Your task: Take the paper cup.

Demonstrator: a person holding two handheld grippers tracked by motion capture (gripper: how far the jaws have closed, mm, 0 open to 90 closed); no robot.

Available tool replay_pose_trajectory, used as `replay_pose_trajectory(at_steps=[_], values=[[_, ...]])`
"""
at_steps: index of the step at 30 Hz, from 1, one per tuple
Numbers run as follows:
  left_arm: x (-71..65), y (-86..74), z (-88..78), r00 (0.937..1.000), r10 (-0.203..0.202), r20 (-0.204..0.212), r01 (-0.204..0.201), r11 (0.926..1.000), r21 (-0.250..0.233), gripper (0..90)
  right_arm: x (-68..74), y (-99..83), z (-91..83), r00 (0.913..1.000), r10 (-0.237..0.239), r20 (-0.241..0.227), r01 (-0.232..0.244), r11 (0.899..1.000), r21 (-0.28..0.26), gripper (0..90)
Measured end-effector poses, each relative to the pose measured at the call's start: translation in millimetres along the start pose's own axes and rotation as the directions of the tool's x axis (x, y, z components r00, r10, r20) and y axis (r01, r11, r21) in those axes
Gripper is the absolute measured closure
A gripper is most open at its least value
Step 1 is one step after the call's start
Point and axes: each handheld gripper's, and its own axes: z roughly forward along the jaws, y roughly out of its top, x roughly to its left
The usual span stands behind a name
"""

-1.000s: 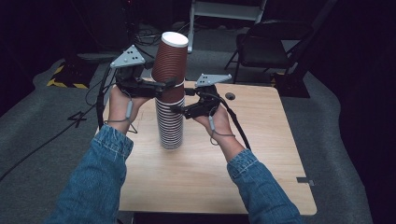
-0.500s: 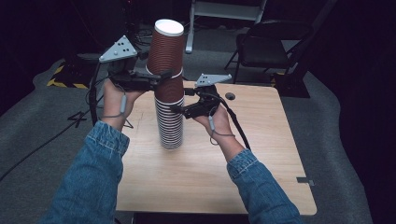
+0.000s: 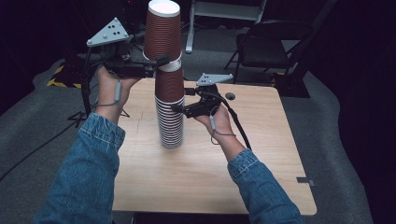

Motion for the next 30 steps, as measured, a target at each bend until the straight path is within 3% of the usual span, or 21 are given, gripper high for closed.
replay_pose_trajectory(at_steps=[7,9,15,30], values=[[0.3,9.2,-5.5,0.9999,-0.001,0.016,0.001,0.9998,-0.021,13.8,0.3,0.3,-0.2,1.0000,0.002,0.001,-0.002,1.000,0.001,14.9],[-0.7,14.4,-7.3,0.9992,0.020,0.034,-0.020,0.9997,-0.016,13.8,0.5,0.2,-0.9,1.0000,-0.002,0.000,0.002,1.000,0.002,14.9],[-2.5,21.2,-10.2,0.9977,0.032,0.060,-0.031,0.9994,-0.018,13.8,2.0,0.6,-2.9,0.9998,-0.018,0.003,0.018,1.000,0.010,14.9],[-1.5,24.7,-15.5,0.9843,0.036,0.173,-0.036,0.9994,-0.003,13.7,-0.5,1.9,1.1,0.9998,-0.014,-0.015,0.014,1.000,0.023,8.8]])
